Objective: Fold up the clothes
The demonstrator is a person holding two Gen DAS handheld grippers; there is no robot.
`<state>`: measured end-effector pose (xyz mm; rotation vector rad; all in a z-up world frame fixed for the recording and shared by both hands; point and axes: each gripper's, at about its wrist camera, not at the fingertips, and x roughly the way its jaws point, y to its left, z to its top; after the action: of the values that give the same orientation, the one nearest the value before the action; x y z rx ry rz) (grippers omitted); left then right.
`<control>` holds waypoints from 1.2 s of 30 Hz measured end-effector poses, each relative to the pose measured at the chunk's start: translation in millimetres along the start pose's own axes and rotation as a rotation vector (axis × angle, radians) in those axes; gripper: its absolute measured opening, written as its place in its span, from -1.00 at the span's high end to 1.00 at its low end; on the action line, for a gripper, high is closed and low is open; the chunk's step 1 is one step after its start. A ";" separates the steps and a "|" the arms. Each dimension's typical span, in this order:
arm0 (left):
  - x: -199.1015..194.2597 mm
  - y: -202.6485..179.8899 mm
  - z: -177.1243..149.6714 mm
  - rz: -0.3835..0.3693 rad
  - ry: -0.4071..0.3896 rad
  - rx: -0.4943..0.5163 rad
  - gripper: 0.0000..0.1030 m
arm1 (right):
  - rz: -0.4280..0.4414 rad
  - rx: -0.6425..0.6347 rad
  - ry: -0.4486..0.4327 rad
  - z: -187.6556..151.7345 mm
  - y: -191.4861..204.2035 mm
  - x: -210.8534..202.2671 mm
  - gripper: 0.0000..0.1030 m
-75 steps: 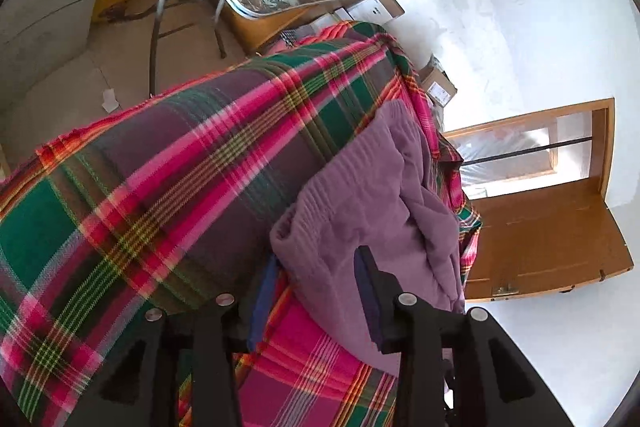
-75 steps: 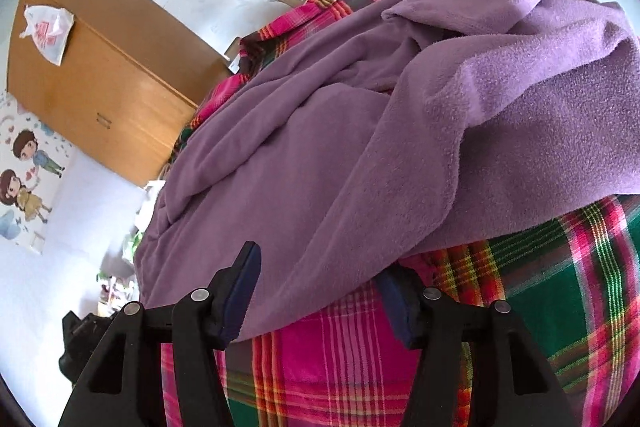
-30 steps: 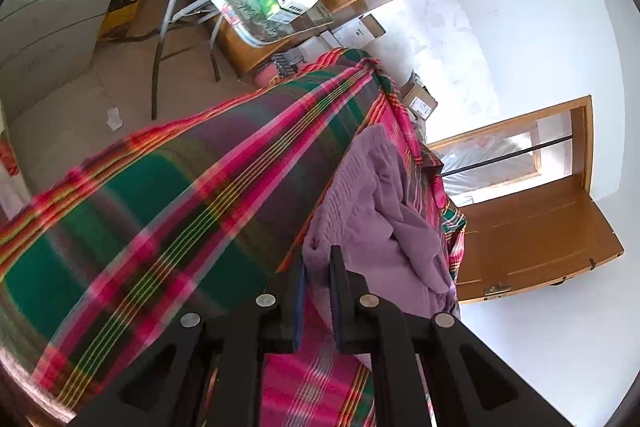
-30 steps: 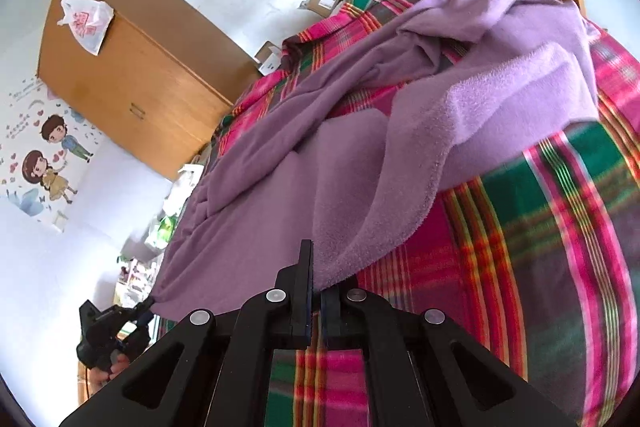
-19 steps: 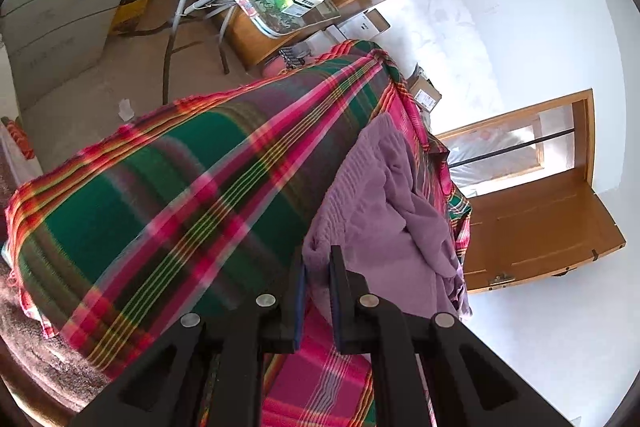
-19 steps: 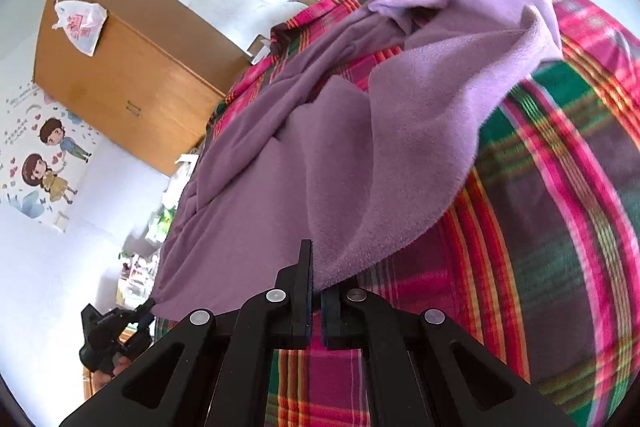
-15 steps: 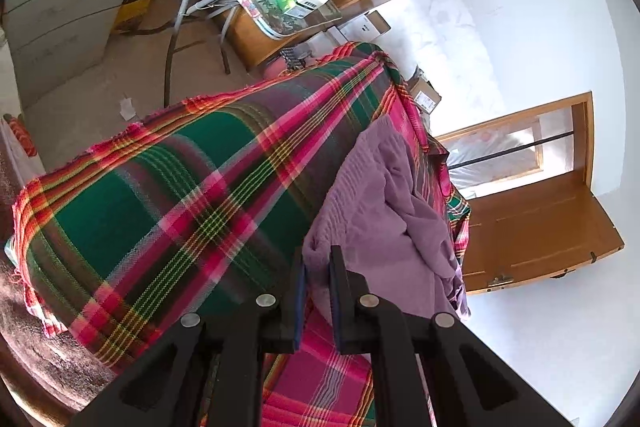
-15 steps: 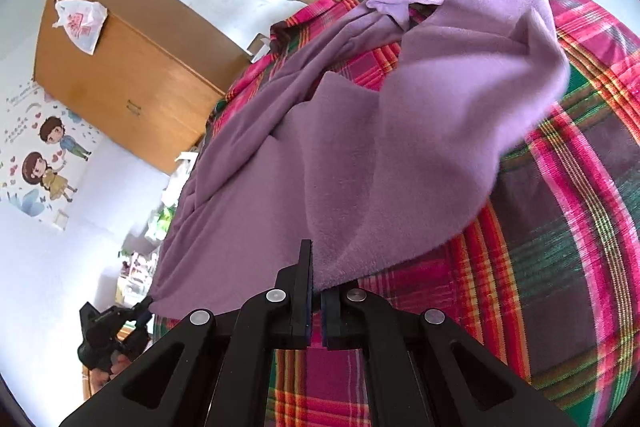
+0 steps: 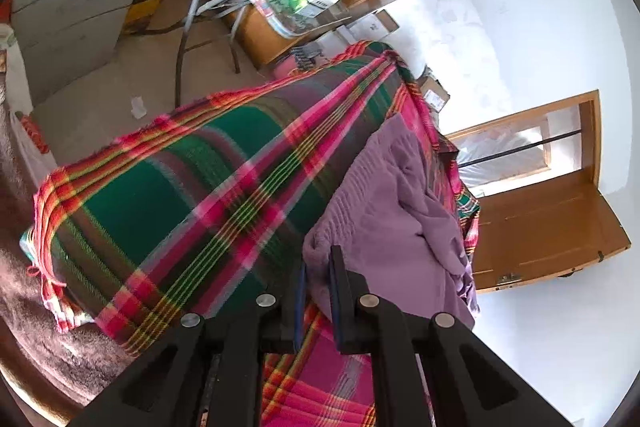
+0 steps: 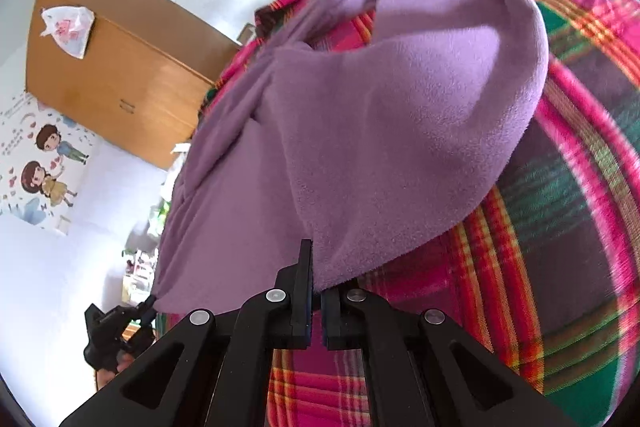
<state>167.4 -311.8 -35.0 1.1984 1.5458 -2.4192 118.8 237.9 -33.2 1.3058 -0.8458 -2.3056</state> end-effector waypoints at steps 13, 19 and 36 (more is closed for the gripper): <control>-7.2 -3.7 -1.4 0.029 -0.013 0.013 0.76 | -0.079 -0.143 -0.017 -2.8 9.6 -6.7 0.82; -24.6 -3.1 0.9 0.049 -0.064 0.009 0.76 | -0.060 -0.111 -0.033 -4.3 -5.6 -17.3 0.81; -31.7 -65.9 -17.8 0.136 -0.174 0.286 0.75 | -0.180 -0.083 -0.204 10.5 -44.1 -85.4 0.79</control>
<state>173.3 -275.9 30.9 1.0547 1.0654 -2.6335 152.5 323.2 -2.7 1.1692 -0.7098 -2.6205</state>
